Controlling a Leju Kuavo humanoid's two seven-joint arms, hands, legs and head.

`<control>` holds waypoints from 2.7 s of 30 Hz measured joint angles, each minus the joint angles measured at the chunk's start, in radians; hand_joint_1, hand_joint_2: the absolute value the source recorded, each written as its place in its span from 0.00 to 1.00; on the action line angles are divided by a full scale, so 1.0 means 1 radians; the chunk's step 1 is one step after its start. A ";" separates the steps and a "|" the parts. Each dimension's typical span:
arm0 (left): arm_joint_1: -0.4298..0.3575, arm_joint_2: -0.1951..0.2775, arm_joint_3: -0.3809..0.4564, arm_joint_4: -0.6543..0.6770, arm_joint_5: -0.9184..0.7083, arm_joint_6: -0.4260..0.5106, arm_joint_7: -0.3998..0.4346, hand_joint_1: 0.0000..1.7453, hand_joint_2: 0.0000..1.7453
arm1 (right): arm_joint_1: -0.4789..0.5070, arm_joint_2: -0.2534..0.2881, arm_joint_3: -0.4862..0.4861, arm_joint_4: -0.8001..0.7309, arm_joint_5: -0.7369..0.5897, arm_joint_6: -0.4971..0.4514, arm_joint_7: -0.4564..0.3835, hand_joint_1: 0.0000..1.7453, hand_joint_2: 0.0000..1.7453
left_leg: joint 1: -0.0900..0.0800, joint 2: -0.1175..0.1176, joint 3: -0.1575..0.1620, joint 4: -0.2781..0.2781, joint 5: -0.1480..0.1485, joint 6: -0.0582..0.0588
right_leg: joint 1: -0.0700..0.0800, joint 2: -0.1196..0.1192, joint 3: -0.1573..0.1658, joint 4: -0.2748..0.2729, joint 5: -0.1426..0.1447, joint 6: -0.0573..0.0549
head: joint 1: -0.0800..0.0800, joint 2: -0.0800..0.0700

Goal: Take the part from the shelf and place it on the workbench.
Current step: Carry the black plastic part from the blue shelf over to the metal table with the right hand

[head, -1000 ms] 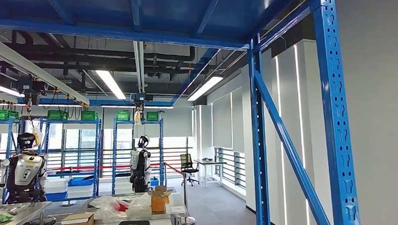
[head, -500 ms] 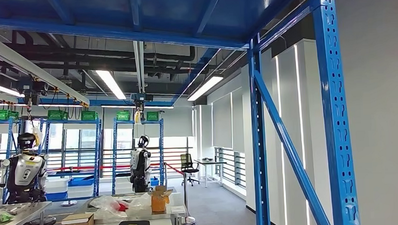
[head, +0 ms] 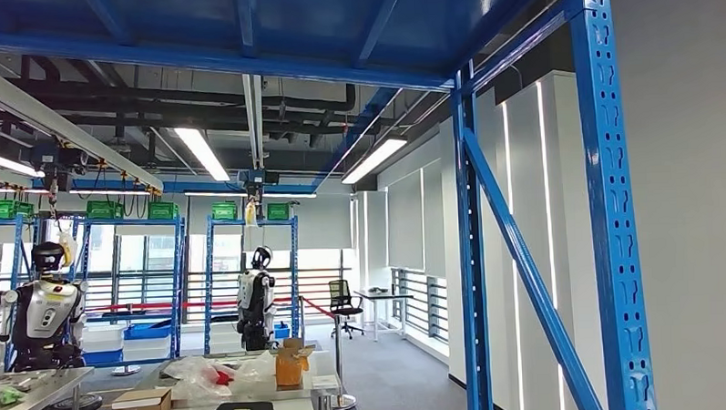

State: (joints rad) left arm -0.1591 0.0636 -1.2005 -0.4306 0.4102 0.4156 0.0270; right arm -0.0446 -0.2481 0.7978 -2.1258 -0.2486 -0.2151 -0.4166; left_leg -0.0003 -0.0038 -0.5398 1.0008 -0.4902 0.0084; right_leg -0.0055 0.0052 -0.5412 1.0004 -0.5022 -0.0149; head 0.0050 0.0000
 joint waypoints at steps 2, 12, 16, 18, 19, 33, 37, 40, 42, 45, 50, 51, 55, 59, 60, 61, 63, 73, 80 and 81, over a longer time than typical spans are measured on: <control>-0.001 -0.005 0.000 0.003 0.000 0.008 -0.010 0.00 1.00 | -0.002 0.000 0.006 -0.003 0.002 -0.001 0.001 1.00 1.00 | 0.000 0.000 0.000 0.000 0.000 0.000 | 0.000 0.000 0.000 0.000 0.000 0.000 | 0.000 0.000; 0.001 -0.018 0.013 0.013 0.045 0.067 -0.095 0.00 1.00 | -0.004 -0.001 0.019 -0.019 0.052 -0.044 0.024 1.00 1.00 | 0.000 0.000 0.000 0.000 0.000 0.000 | 0.000 0.000 0.000 0.000 0.000 -0.001 | 0.000 0.000; 0.005 -0.026 0.040 0.018 0.107 0.066 -0.141 0.00 1.00 | -0.003 -0.001 0.025 -0.026 0.080 -0.070 0.038 1.00 1.00 | 0.000 0.000 0.000 0.000 0.000 0.000 | 0.000 0.000 0.000 0.000 0.000 -0.001 | 0.000 0.000; 0.007 -0.030 0.055 0.021 0.126 0.061 -0.154 0.00 1.00 | -0.003 -0.001 0.027 -0.028 0.086 -0.078 0.039 1.00 1.00 | 0.000 0.000 0.000 0.000 0.000 0.000 | 0.000 0.000 0.000 0.000 0.000 -0.001 | 0.000 0.000; 0.009 -0.032 0.065 0.023 0.138 0.057 -0.161 0.00 1.00 | -0.003 -0.001 0.029 -0.030 0.088 -0.082 0.040 1.00 1.00 | 0.000 0.000 0.000 0.000 0.000 0.000 | 0.000 0.000 0.000 0.000 0.000 -0.001 | 0.000 0.000; 0.018 -0.058 0.143 0.042 0.187 0.040 -0.195 0.00 1.00 | -0.005 -0.001 0.045 -0.037 0.107 -0.119 0.062 1.00 1.00 | 0.000 0.000 0.000 -0.001 0.000 0.000 | 0.000 0.000 0.000 0.000 0.000 -0.001 | 0.000 0.000; 0.018 -0.060 0.147 0.043 0.191 0.040 -0.194 0.00 1.00 | -0.006 -0.001 0.048 -0.037 0.118 -0.135 0.073 1.00 1.00 | 0.000 0.000 0.000 -0.001 0.000 0.000 | 0.000 0.000 0.000 0.000 0.000 -0.001 | 0.000 0.000; 0.018 -0.060 0.147 0.043 0.193 0.040 -0.193 0.00 1.00 | -0.006 -0.002 0.049 -0.037 0.125 -0.145 0.077 1.00 1.00 | 0.000 0.000 0.000 -0.001 0.000 0.000 | 0.000 0.000 0.000 0.000 0.000 -0.001 | 0.000 0.000; 0.018 -0.060 0.147 0.043 0.195 0.039 -0.191 0.00 1.00 | -0.006 -0.002 0.050 -0.039 0.126 -0.152 0.082 1.00 1.00 | -0.001 0.000 0.000 0.002 -0.001 0.002 | -0.002 0.000 0.000 -0.001 0.001 0.001 | 0.000 0.000; 0.016 -0.060 0.147 0.044 0.200 0.036 -0.187 0.00 1.00 | -0.006 -0.003 0.051 -0.041 0.126 -0.161 0.088 1.00 1.00 | -0.005 -0.001 -0.001 0.003 -0.002 0.009 | -0.006 0.000 0.000 -0.004 0.003 0.006 | 0.001 0.000; 0.012 -0.063 0.147 0.045 0.204 0.033 -0.183 0.00 1.00 | -0.007 -0.006 0.051 -0.046 0.125 -0.170 0.090 1.00 1.00 | 0.008 0.003 0.010 -0.031 0.018 0.020 | -0.009 0.000 -0.056 0.120 -0.073 0.020 | -0.003 0.000; 0.012 -0.063 0.147 0.045 0.205 0.033 -0.182 0.00 1.00 | -0.006 -0.007 0.051 -0.046 0.125 -0.172 0.090 1.00 1.00 | 0.009 0.004 0.009 -0.031 0.018 0.020 | -0.012 0.000 -0.089 0.188 -0.103 0.024 | -0.004 0.000; 0.014 -0.063 0.147 0.045 0.209 0.033 -0.181 0.00 1.00 | -0.004 -0.013 0.051 -0.046 0.123 -0.180 0.092 1.00 1.00 | 0.019 0.002 0.011 -0.022 0.010 0.006 | -0.025 -0.002 -0.103 0.200 -0.058 0.040 | -0.006 0.000; 0.012 -0.061 0.147 0.049 0.217 0.033 -0.178 0.00 1.00 | -0.006 -0.015 0.051 -0.047 0.122 -0.188 0.094 1.00 1.00 | 0.022 -0.001 0.002 0.006 -0.002 -0.027 | -0.029 0.006 -0.031 0.033 0.006 0.031 | -0.006 0.000; 0.011 -0.060 0.147 0.050 0.218 0.033 -0.177 0.00 1.00 | -0.005 -0.015 0.051 -0.047 0.122 -0.190 0.094 1.00 1.00 | 0.022 -0.001 0.000 0.007 -0.001 -0.033 | -0.027 0.008 -0.035 0.035 0.006 0.018 | -0.006 0.000; 0.011 -0.060 0.147 0.050 0.220 0.033 -0.177 0.00 1.00 | -0.005 -0.016 0.051 -0.047 0.122 -0.192 0.096 1.00 1.00 | 0.023 -0.001 -0.001 0.006 0.000 -0.039 | -0.027 0.007 -0.039 0.038 0.007 0.008 | -0.004 0.000; 0.011 -0.060 0.147 0.050 0.222 0.033 -0.176 0.00 1.00 | -0.006 -0.016 0.051 -0.047 0.122 -0.196 0.099 1.00 1.00 | 0.025 0.000 -0.008 0.026 -0.023 -0.047 | -0.027 0.004 -0.044 0.038 0.011 -0.008 | -0.001 0.000; 0.008 -0.056 0.147 0.052 0.227 0.031 -0.176 0.00 1.00 | -0.005 -0.016 0.051 -0.049 0.124 -0.210 0.106 1.00 1.00 | -0.008 0.003 0.045 0.041 -0.060 0.019 | 0.008 -0.001 -0.075 0.038 0.043 -0.036 | 0.004 0.000; 0.005 -0.058 0.147 0.056 0.239 0.030 -0.178 0.00 1.00 | -0.003 -0.019 0.050 -0.050 0.124 -0.218 0.108 1.00 1.00 | -0.009 0.007 0.041 -0.040 0.000 0.023 | -0.002 -0.004 -0.108 0.103 -0.019 0.003 | 0.003 0.000; 0.005 -0.059 0.147 0.056 0.240 0.029 -0.178 0.00 1.00 | -0.003 -0.020 0.050 -0.050 0.124 -0.220 0.108 1.00 1.00 | -0.008 0.007 0.032 -0.040 0.006 0.024 | -0.005 -0.004 -0.126 0.162 -0.064 0.008 | 0.001 0.000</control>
State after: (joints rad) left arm -0.1539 0.0045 -1.0533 -0.3742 0.6498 0.4448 -0.1513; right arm -0.0476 -0.2679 0.8481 -2.1760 -0.1247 -0.4350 -0.3086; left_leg -0.0087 0.0036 -0.5080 0.9607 -0.4843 0.0327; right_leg -0.0102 0.0017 -0.6671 1.1622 -0.5660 -0.0071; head 0.0059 0.0000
